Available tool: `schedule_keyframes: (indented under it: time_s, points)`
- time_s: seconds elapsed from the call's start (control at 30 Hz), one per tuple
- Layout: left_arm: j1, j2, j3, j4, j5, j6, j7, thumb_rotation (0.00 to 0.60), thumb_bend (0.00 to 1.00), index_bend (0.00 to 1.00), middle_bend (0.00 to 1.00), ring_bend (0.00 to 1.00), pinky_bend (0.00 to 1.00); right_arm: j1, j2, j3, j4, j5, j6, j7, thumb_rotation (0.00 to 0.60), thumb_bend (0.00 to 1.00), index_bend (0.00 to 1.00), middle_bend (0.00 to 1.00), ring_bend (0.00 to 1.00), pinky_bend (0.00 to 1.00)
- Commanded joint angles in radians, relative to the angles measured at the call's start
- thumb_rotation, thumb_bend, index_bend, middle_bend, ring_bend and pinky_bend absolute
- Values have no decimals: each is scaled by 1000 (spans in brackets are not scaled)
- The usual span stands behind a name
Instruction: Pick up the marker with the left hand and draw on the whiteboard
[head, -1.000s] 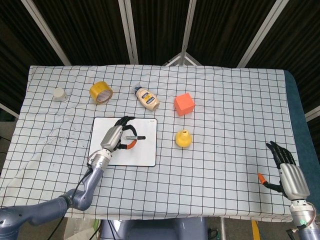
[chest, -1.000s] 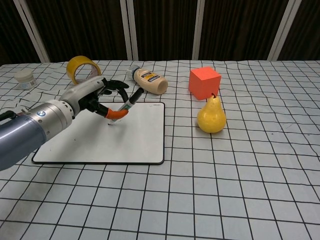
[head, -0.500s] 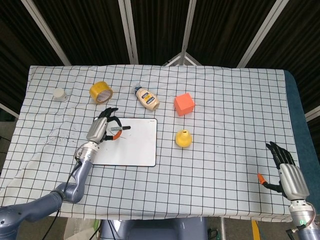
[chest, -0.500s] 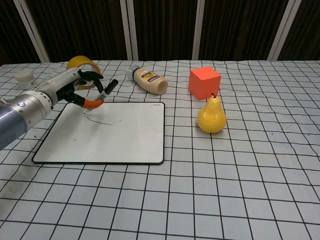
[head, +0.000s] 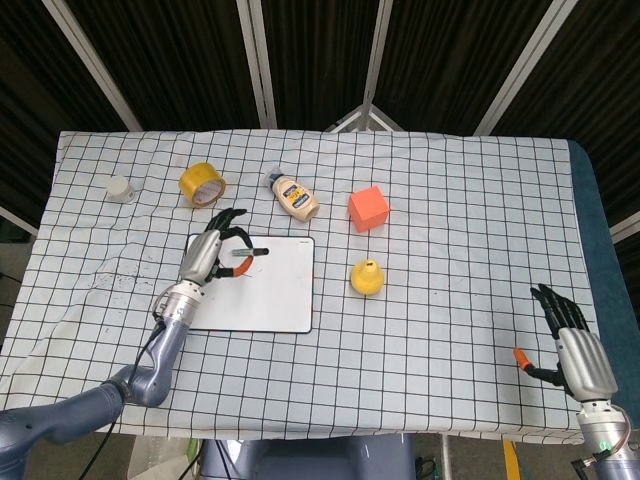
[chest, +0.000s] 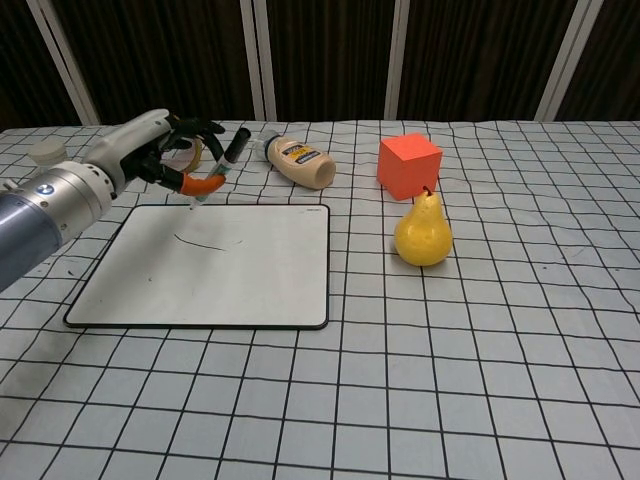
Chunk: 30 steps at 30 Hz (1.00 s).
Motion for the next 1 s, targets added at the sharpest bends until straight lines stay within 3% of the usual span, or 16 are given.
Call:
schedule_keyframes:
  time_s: [0.03,0.47,1.0]
  points:
    - [-17,-24,0,-20,-9,-10,34,600,540,657,105,0,56,0,1,0,1,1,0,3,600,325,0,0,0,0]
    - [-74,-113,-30,-3,-79,-32,181,600,540,658,105,0,56,2,6,1,4,0,-6,17,600,324,0,0,0,0]
    - [-85,-144,-31,19,-110,-47,215,600,540,661,107,0,56,4,6,2,4,3,-8,19,600,324,0,0,0,0]
